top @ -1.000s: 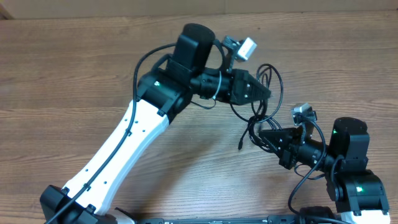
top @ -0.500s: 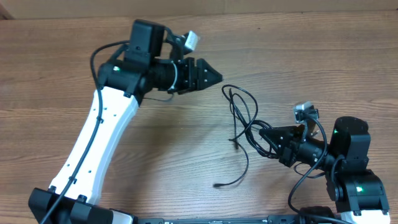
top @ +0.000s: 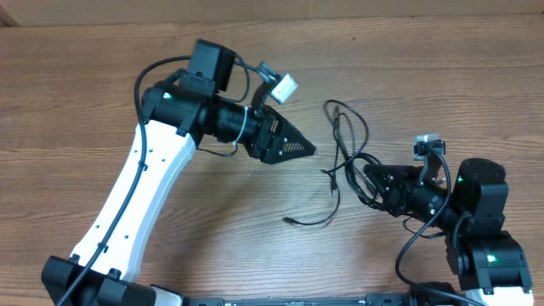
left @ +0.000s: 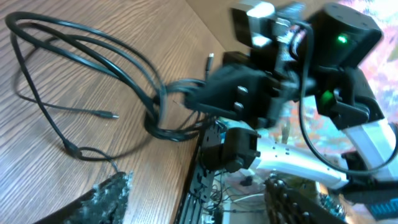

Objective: Untangle cables

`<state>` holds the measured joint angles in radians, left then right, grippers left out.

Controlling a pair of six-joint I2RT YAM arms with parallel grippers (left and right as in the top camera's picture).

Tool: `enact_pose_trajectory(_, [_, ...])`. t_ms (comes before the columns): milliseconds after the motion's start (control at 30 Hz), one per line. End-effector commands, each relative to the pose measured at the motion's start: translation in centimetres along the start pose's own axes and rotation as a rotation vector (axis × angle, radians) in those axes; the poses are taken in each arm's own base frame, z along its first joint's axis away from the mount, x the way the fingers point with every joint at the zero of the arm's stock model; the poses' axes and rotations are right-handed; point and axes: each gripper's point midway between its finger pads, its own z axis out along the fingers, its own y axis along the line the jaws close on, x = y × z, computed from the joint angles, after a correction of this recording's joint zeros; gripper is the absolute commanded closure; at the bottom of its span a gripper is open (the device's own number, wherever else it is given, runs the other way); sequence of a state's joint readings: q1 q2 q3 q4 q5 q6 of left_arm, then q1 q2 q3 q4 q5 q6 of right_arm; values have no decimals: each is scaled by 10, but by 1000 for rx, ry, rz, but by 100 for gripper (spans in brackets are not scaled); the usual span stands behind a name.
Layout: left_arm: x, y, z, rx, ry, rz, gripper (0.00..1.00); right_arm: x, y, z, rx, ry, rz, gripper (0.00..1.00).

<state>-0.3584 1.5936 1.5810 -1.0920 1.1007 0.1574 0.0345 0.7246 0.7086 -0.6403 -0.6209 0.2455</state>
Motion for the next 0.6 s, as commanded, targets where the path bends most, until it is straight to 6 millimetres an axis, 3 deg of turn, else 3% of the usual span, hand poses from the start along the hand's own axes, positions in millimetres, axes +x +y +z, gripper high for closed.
enact_pose_trajectory(0, [-1,4,0,-57,10,120,25,-10,-67,-17,408,-80,130,96])
enact_pose_trajectory(133, [0,40,-6,-271,20,-20,24,20,-106,-28,628,5,250,96])
enact_pose_trajectory(233, [1,67,-15,-446,-2,-168,22,34,-106,-21,611,76,296,97])
enact_pose_trajectory(367, [6,78,-17,-534,9,-191,22,47,-67,6,346,201,362,96])
enact_pose_trajectory(567, [12,66,-2,-508,49,-171,19,66,-17,26,11,397,494,96])
